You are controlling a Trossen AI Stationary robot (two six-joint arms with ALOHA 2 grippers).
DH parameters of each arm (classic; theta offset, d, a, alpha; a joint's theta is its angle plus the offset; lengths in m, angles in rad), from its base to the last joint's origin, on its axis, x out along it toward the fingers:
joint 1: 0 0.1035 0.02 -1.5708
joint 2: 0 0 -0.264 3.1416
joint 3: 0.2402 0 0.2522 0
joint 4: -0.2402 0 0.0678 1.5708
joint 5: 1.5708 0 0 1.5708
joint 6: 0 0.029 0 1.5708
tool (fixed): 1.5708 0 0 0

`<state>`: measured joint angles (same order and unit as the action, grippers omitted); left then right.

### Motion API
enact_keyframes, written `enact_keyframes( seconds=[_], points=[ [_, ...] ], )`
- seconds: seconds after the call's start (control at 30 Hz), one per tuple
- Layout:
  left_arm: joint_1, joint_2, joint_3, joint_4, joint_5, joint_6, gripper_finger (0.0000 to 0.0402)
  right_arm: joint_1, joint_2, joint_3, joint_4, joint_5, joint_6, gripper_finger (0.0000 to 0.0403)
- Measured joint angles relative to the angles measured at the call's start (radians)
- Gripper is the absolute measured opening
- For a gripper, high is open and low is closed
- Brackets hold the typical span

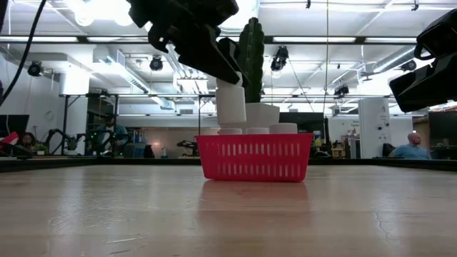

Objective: Pick and place pill bottles into a basket
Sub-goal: Put the left white pill bottle into the red bin

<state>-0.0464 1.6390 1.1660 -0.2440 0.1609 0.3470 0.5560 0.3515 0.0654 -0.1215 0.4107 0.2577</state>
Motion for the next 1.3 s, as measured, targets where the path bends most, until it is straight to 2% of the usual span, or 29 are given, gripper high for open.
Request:
enact_keyframes(
  seconds=[0.37,0.57,1.3],
  points=[
    [0.007,0.004,0.0,0.066,0.02,0.009,0.0141,0.0,0.0,0.0,0.0,0.0,-0.006,0.0009],
    [0.028,0.035,-0.006,0.112,0.087,0.001,0.0141,0.0,0.001,0.0,-0.001,0.0,-0.007,0.0009],
    [0.038,0.127,-0.006,0.188,0.096,-0.003,0.0141,0.0,0.011,0.0,0.0,0.0,-0.026,0.0009]
  ],
)
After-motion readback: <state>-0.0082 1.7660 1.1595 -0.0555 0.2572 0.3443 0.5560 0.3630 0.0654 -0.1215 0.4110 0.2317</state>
